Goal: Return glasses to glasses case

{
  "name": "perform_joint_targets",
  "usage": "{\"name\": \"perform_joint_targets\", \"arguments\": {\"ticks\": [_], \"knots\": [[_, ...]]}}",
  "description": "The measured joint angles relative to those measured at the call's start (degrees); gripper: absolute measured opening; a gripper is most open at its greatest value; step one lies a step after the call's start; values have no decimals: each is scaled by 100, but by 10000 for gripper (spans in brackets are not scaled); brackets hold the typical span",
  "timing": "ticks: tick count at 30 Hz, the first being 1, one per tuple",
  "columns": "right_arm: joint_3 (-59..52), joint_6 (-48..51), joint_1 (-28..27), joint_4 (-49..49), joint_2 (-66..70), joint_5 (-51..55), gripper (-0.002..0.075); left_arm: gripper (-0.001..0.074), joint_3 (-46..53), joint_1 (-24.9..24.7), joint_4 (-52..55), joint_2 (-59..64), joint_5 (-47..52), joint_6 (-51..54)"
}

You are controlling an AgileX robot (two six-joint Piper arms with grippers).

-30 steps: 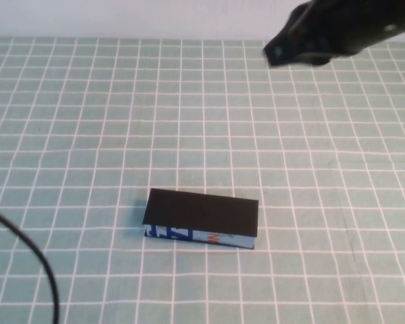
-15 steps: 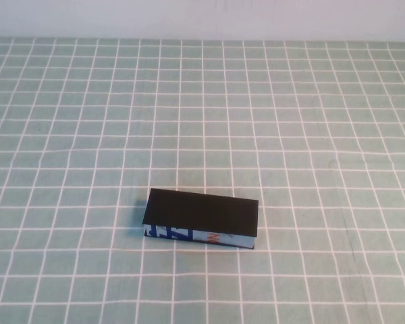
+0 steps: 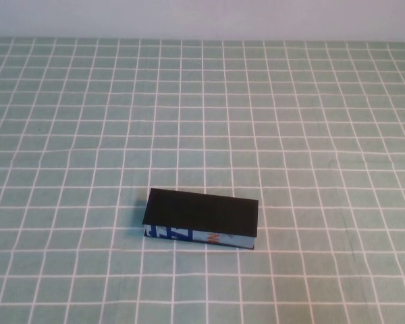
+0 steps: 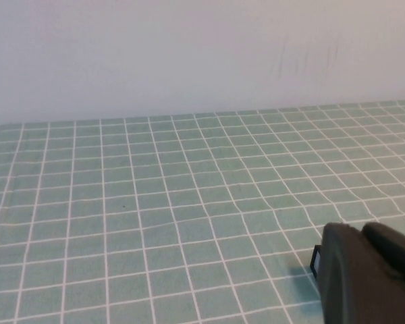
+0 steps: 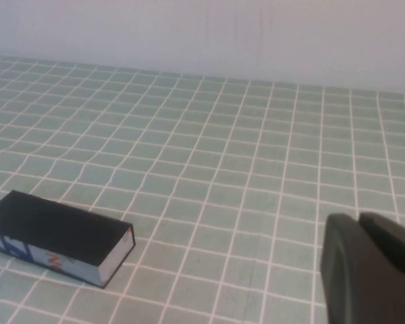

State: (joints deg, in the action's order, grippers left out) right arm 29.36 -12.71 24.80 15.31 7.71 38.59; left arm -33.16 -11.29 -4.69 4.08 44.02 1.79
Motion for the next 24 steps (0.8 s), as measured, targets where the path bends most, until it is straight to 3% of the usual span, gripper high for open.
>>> {"name": "perform_joint_targets", "arguments": {"ticks": [7,24], "knots": [[-634,-80,0,11,-743,12,-11,1,84,0,22,-25,-97,0],[-686,-84,0,11,-785,12,-12,1,393,0,22,-25,-44,-13]]}}
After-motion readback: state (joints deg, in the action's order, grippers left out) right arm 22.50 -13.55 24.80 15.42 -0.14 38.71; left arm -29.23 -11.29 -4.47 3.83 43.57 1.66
